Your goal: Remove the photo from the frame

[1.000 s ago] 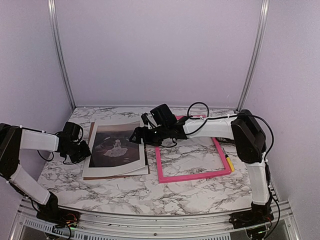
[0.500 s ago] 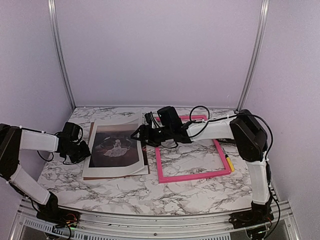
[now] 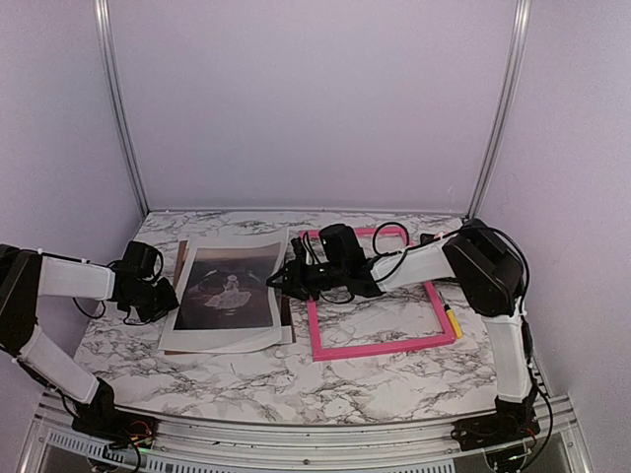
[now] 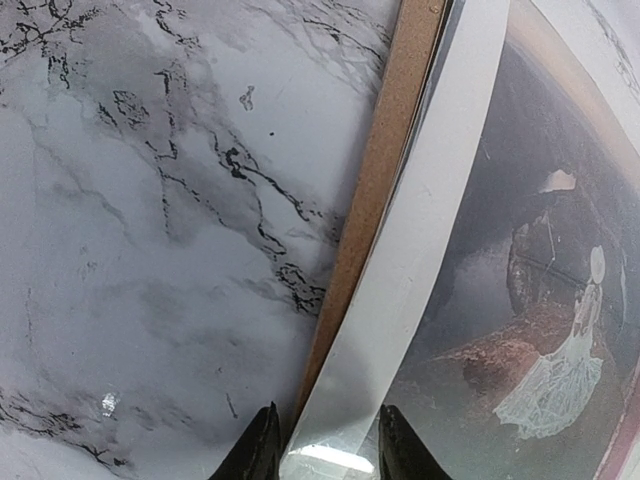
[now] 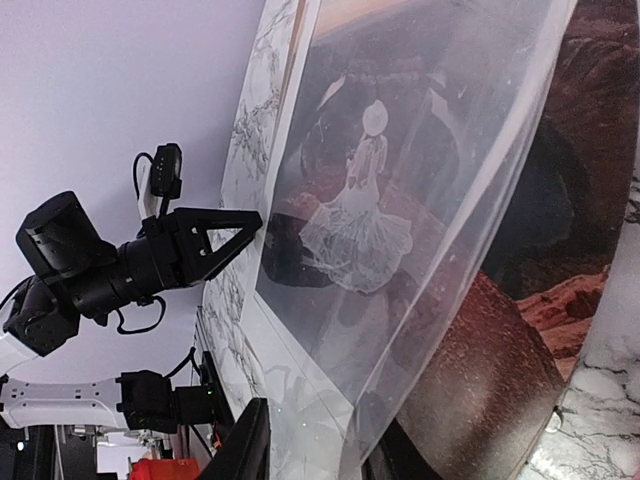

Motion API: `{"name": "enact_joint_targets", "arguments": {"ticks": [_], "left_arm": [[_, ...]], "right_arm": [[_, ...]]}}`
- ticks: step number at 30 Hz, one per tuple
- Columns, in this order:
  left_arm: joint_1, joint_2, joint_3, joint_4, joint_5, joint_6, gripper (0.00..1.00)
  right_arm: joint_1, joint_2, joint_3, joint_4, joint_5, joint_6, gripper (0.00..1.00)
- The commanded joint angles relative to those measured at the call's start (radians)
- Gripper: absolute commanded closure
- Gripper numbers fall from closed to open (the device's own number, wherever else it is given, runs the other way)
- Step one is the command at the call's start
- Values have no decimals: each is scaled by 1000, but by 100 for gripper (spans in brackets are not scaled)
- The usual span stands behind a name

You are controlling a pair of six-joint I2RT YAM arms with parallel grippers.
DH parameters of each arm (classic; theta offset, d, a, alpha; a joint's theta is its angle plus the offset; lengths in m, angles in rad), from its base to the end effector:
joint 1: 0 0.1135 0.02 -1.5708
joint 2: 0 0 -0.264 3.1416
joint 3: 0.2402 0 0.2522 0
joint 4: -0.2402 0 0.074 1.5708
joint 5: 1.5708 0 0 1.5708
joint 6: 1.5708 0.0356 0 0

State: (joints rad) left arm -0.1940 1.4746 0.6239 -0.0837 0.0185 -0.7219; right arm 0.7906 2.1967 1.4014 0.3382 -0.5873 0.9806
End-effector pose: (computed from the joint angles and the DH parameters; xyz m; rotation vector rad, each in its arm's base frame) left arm 0.2613 -0.0520 0.1436 -0.6580 2.4645 -0.3926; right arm 0.3250 0.3565 0.1488 -0.2185 2.3927 1.5900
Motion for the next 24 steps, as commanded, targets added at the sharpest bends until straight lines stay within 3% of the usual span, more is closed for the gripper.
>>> {"name": "enact_joint_targets", "arguments": {"ticks": [1,9,14,20,24], "left_arm": [[0,-10,-19,-31,32,-1,66],[-2,-9,-14,-38,27,5,66],[-1,-2,-7,-40,28,6,66],[-2,-7,2,-51,21,12,65],[-1,-20,22,-79,0,30,59]], "right_arm": [[-2,25,8,71,-43,35,70],[3,36,98,-203,72,-129,72],[3,63,114,-243,74,-142,73],[1,64,127,-245,60,-146,97],[-8,23,159,-304,87,-198,100]]}}
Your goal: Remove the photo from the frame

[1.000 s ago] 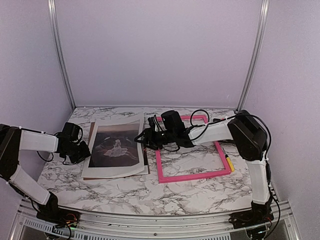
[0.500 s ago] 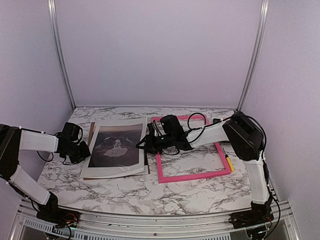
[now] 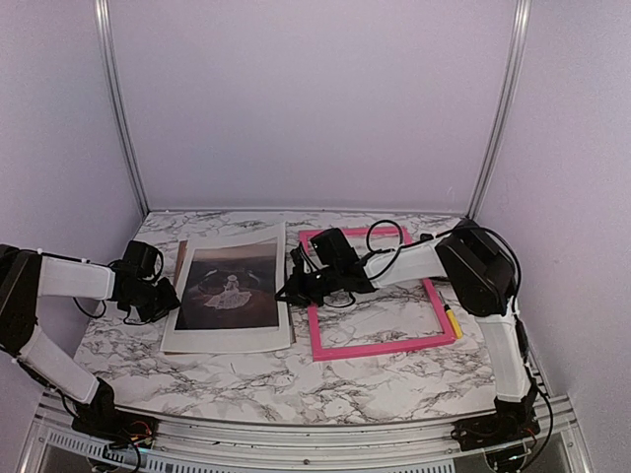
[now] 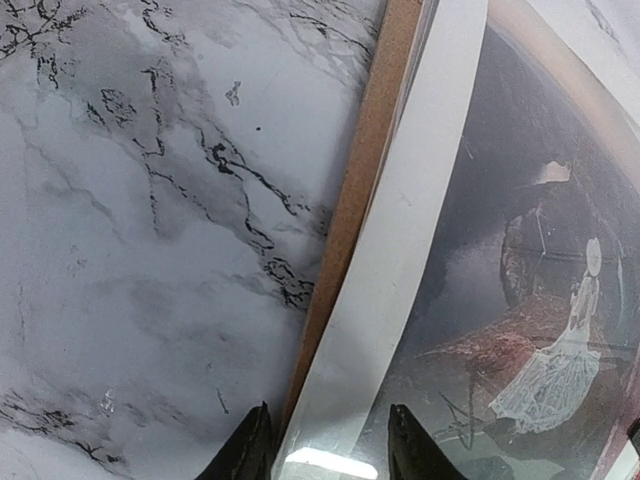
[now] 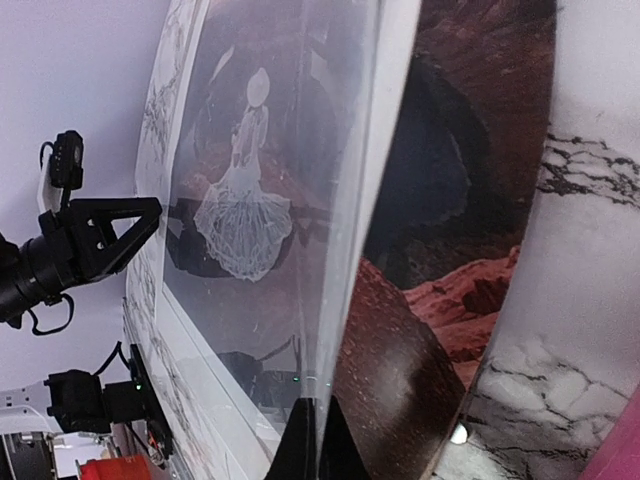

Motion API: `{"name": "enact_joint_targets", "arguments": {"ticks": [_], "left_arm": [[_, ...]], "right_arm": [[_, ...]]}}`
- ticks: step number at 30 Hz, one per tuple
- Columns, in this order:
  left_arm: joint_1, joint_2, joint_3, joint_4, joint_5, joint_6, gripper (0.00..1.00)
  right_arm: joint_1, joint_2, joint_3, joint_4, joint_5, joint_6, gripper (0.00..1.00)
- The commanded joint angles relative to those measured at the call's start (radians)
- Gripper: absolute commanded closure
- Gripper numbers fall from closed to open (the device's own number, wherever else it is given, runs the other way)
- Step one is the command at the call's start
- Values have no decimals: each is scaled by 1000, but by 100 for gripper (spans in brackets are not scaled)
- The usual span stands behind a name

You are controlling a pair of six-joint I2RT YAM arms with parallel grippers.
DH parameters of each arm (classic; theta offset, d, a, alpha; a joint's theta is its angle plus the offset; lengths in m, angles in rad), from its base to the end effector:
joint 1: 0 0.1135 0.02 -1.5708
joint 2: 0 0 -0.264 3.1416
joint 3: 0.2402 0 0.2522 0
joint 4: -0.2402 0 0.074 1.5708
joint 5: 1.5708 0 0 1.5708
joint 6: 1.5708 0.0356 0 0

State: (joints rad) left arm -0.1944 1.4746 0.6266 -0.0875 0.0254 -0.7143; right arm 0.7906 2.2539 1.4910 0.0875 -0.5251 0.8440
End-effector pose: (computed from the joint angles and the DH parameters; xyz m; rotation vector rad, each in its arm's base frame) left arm 0.2615 -0.0524 0.1441 -0.6459 2.4699 -0.3975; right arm 0.3299 0.3587 0.1268 -0.2610 2.5585 1.3623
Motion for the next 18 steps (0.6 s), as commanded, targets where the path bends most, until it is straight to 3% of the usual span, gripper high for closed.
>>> {"name": "enact_joint_targets", "arguments": {"ticks": [1,10,18], "left_arm": [[-1,-23,32,-86,-15,27,58],[-1,-7,95,-145,-40,67,43],[0,-19,75,-182,45,63,42]], "right_arm": [[-12,-46,80,-76,29,-82,100],[-145,-238,-25,-243,-8,-212,100],[-302,-364,-188,-402,-79,-404,100]]}}
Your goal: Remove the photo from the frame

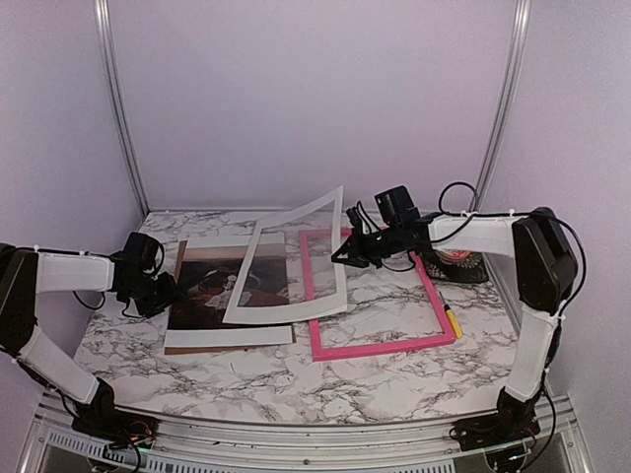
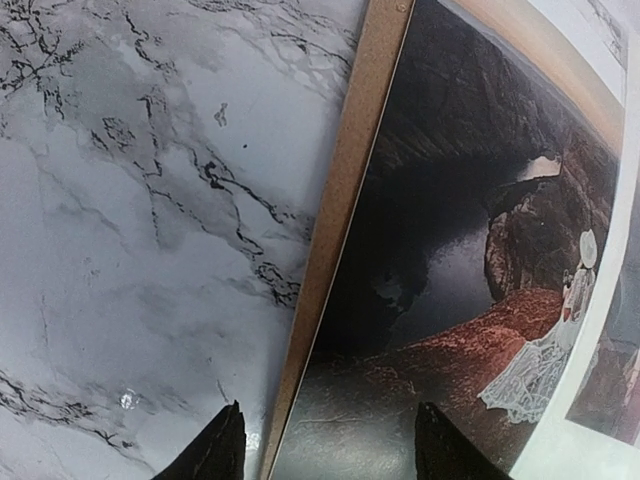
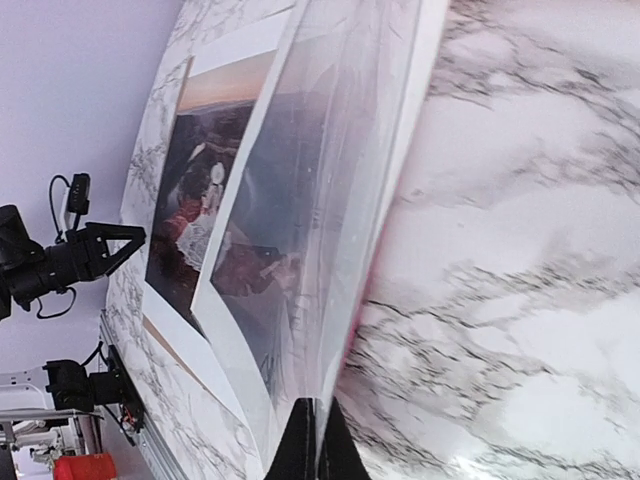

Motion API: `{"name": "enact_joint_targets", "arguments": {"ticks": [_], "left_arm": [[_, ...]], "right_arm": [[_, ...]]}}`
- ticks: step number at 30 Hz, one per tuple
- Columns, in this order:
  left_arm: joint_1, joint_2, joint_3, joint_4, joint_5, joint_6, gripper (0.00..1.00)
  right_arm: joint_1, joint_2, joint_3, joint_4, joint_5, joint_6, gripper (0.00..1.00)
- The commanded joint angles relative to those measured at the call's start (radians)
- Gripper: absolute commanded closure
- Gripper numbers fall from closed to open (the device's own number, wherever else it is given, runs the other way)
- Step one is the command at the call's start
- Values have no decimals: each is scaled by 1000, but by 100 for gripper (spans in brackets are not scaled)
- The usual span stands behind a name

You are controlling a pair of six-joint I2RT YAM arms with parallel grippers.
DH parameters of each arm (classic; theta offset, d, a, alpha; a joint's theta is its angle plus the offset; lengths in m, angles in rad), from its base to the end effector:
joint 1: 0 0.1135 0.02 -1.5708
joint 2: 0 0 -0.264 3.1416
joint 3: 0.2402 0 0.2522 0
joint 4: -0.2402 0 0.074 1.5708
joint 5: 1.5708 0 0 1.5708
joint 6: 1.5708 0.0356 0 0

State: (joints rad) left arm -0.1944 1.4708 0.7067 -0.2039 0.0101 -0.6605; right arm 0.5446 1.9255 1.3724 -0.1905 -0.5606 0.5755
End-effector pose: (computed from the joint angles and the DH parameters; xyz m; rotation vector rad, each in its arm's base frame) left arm 0.2689 -0.0533 0.1597 -0.5909 2.5071 -0.3438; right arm 0.3565 0.2381 0.2129 -0.2738 2.4740 1.1781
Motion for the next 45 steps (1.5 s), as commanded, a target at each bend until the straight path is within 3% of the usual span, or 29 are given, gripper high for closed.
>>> {"name": "enact_joint_targets", "arguments": {"ticks": [1,13,19,25,30,35,45], "left_arm": [[-2,-30,-15,-78,66,4,41],[-2,-154,-158,-135,101,-30,40],[-2,-132,-147,-140,104,-19,42],[-2,-114,-133,-138,118,-7,52],[-2,-87,-112,-138,145,14,57],[-2,-77,-113,-146,141,21,66],[-2,-62,-104,-177,110,38,97]], "right_arm": [[-70,-45,-86,-141,-43,-157,100],[-186,-95,-165,-284,149,-296,97],[-186,-111,-143,-336,290,-300,65],[-168,-202,-130,-357,476,-276,37],[-92,-239,-107,-299,479,-254,35],[44,-158,-17,-251,418,-245,34],[247,82,226,-198,324,-227,34]]}}
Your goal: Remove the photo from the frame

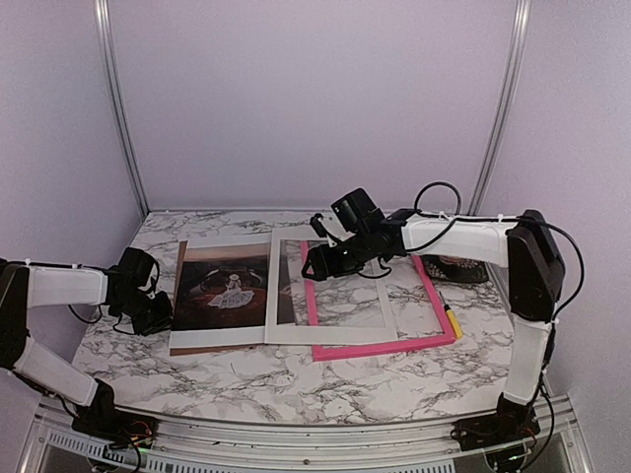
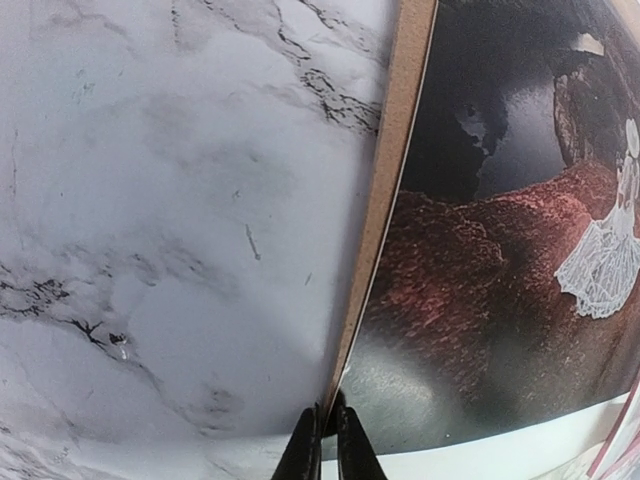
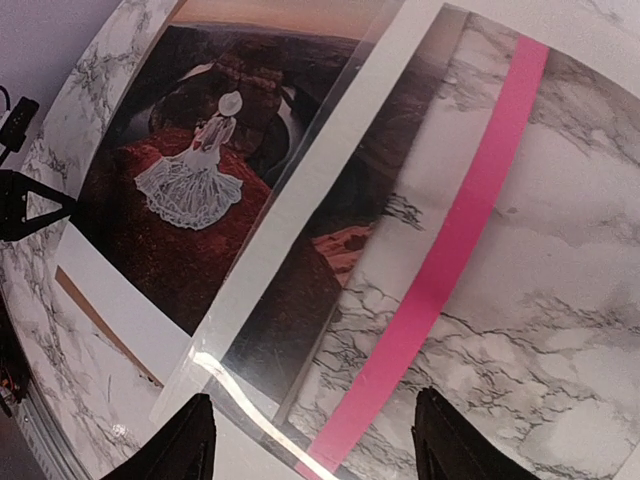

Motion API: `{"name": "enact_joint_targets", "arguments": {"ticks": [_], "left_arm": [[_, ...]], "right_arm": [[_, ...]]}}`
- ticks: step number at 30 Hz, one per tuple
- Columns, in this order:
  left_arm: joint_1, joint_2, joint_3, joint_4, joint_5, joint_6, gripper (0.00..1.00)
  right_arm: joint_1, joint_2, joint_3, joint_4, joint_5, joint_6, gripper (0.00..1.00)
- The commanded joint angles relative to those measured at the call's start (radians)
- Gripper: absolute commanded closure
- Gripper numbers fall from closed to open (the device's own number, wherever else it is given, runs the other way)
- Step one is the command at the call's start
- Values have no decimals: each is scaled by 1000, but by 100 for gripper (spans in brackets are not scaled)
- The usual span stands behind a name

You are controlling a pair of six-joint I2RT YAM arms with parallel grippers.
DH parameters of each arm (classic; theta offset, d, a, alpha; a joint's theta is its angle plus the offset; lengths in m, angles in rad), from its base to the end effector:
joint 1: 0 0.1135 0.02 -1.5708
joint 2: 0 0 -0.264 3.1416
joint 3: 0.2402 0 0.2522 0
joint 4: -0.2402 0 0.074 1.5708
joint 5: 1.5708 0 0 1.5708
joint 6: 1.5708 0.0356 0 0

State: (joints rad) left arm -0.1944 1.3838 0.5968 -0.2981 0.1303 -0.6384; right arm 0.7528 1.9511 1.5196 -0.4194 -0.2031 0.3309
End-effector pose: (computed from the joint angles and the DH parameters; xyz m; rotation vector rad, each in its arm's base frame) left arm 0.2320 -0.0504 0.1451 -0.5553 2.6595 -0.4343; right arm 0.3143 0.3043 0.2288 -0.6254 2.4569 0.7129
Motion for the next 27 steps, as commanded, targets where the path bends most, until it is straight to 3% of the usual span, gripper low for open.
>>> {"name": "enact_joint_targets", "arguments": {"ticks": [1,14,22,27], "left_arm": [[-2,21,9,-86,-13,16,100],[-1,-65,72,-200,-83,20,100],[-5,-126,-10,-188,-41,-56,49],[-5,-201,-78,-166,-37,-129,37]], "right_arm": [[46,68,88,42,-42,23,34],[78,137,132,80,-83,26,34],[117,206,224,87,-117,-22,34],[184,318,367,70,-119,-37,35]]}}
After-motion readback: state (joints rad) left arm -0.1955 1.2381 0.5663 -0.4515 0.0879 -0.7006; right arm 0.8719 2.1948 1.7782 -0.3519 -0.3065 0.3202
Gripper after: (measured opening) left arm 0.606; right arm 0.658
